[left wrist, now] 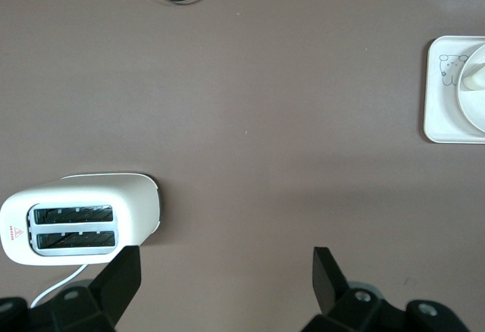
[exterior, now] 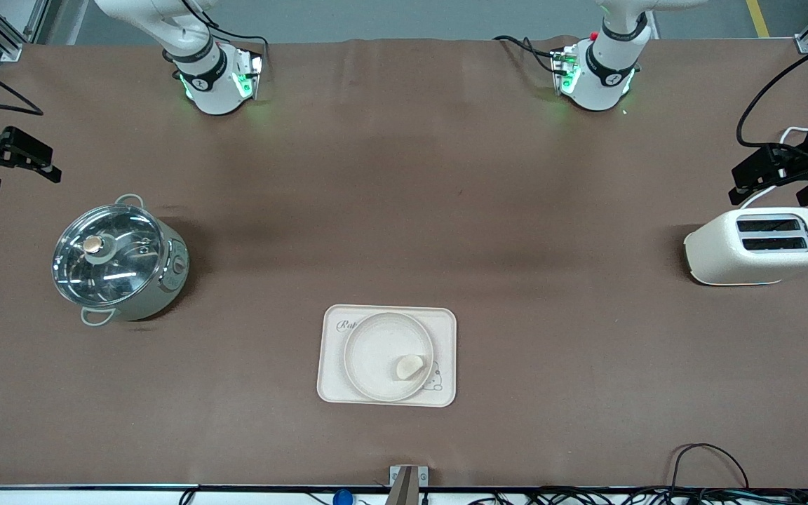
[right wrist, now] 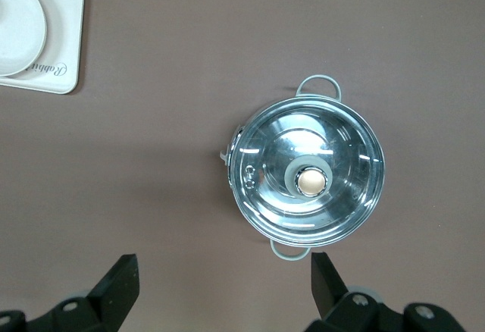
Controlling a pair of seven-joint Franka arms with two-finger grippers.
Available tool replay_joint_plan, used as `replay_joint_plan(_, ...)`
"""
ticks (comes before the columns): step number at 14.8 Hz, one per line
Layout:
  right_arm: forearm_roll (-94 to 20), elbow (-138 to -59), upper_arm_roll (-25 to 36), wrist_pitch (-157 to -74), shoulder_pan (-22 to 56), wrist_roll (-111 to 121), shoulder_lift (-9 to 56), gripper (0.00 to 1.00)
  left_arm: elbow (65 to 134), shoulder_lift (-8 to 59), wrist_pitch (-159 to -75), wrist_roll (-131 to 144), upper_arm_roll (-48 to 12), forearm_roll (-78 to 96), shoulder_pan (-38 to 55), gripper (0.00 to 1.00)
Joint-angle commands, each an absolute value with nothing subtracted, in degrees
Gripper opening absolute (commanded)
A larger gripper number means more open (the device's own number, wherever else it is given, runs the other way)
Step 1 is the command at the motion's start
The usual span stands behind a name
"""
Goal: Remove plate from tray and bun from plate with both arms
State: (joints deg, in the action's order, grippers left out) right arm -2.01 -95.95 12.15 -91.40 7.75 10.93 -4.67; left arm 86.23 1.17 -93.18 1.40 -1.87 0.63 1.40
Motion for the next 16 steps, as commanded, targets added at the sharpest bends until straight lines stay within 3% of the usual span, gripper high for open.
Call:
replay_joint_plan(1, -1.4, -95.0, 12.0, -91.1, 7.7, 10.8, -4.3, 1.00, 85.2, 1.5, -92.1, 1.4, -2.0, -1.2, 1.1, 1.00)
replay_joint_plan(5, -1.8, -94.6, 11.9, -91.5, 8.0, 10.8, -3.2, 1.00, 85.1, 1.6, -92.1, 1.6, -1.9, -0.6, 1.2, 1.00)
replay_joint_plan(10, -7.0, -85.5, 11.6, -93.3, 9.8, 9.0, 10.1, 1.00, 84.8, 1.6, -91.6, 1.1, -2.0, -0.9, 1.1, 1.00)
replay_joint_plan(16, -12.6, -84.8, 11.5, -104.8, 16.5, -1.3, 19.8, 1.00, 83.5, 1.8, -91.7, 1.3, -2.0, -1.4, 1.3, 1.00)
